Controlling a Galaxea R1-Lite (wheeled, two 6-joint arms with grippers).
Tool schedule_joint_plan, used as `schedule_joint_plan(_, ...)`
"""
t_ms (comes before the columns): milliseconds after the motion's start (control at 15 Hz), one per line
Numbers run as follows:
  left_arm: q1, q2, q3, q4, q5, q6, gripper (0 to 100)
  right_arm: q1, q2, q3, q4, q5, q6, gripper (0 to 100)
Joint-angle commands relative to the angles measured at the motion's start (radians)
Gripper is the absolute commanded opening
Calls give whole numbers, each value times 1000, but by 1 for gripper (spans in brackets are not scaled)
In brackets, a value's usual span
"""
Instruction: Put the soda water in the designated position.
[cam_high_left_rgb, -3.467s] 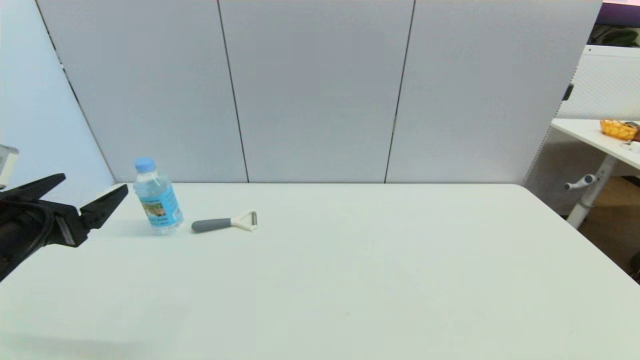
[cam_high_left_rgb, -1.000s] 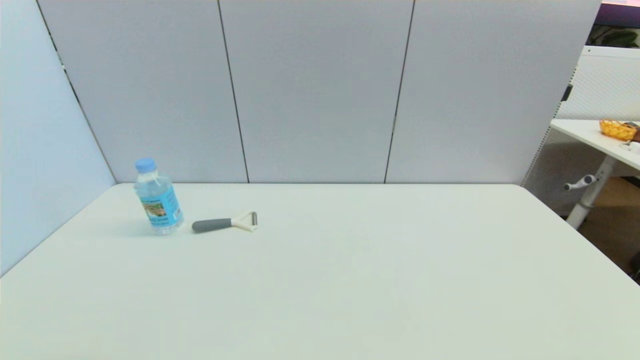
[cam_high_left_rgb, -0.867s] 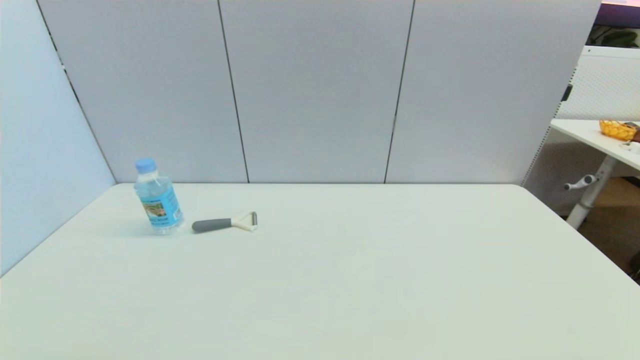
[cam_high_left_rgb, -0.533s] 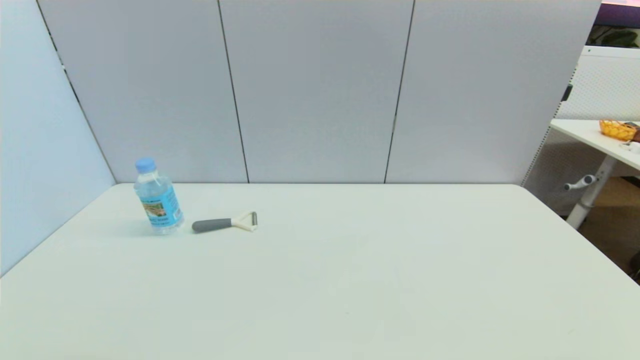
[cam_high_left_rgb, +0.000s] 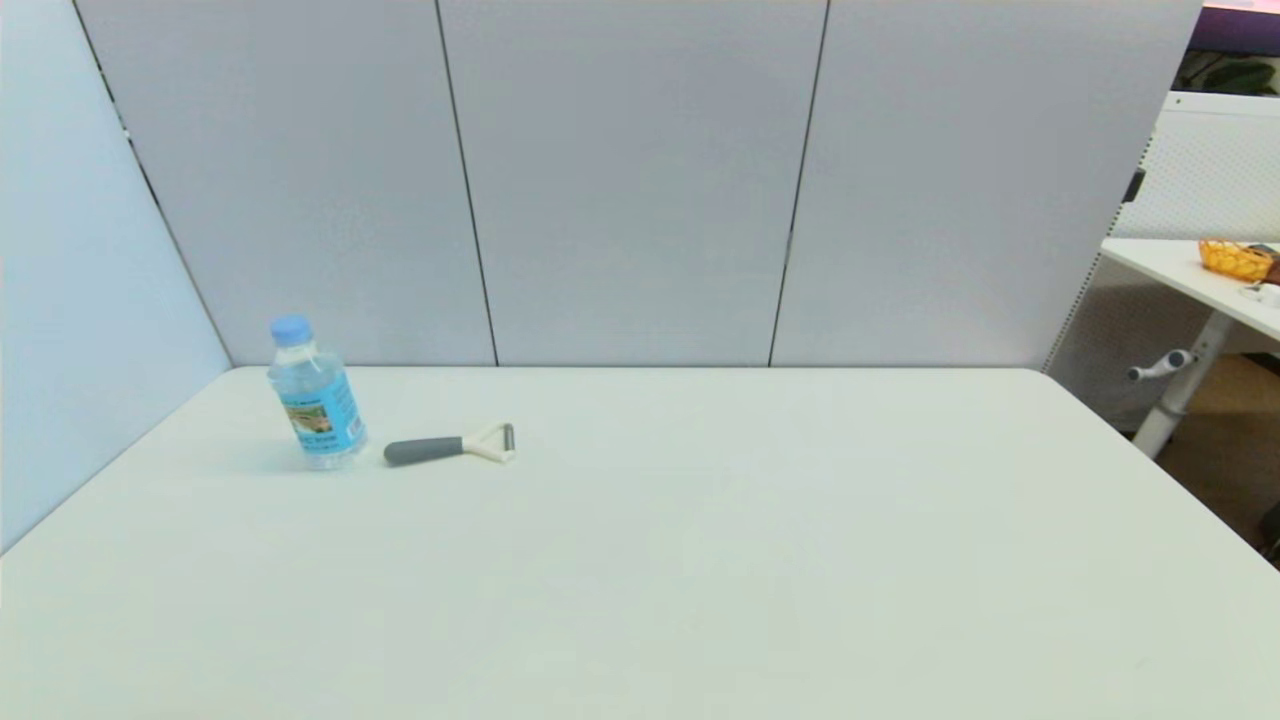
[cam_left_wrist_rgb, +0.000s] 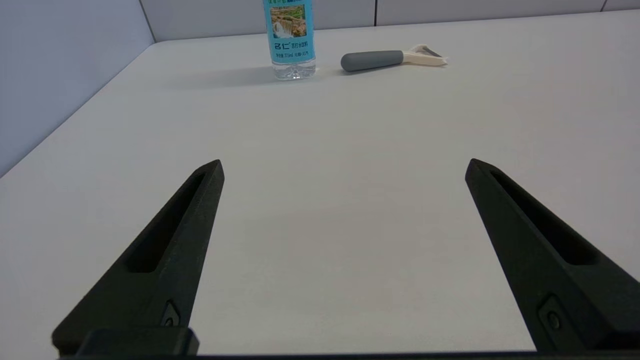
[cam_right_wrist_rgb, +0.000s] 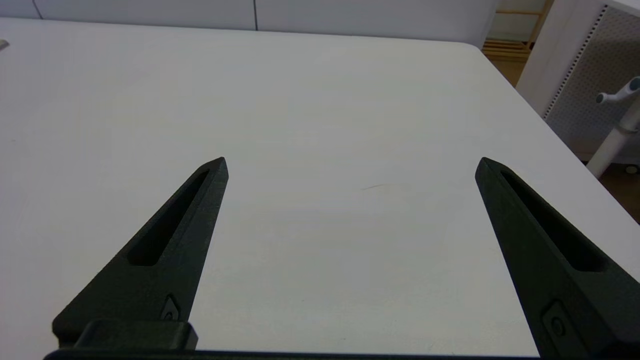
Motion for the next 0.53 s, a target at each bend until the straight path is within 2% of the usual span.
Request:
schedule_joint_plan(67, 0, 2, 0, 0, 0, 1, 100, -1, 1, 0, -3, -3, -2, 100)
schedule_joint_plan(533, 0, 0, 0, 0, 0, -1, 100, 1, 1, 0, -1, -4, 21, 100)
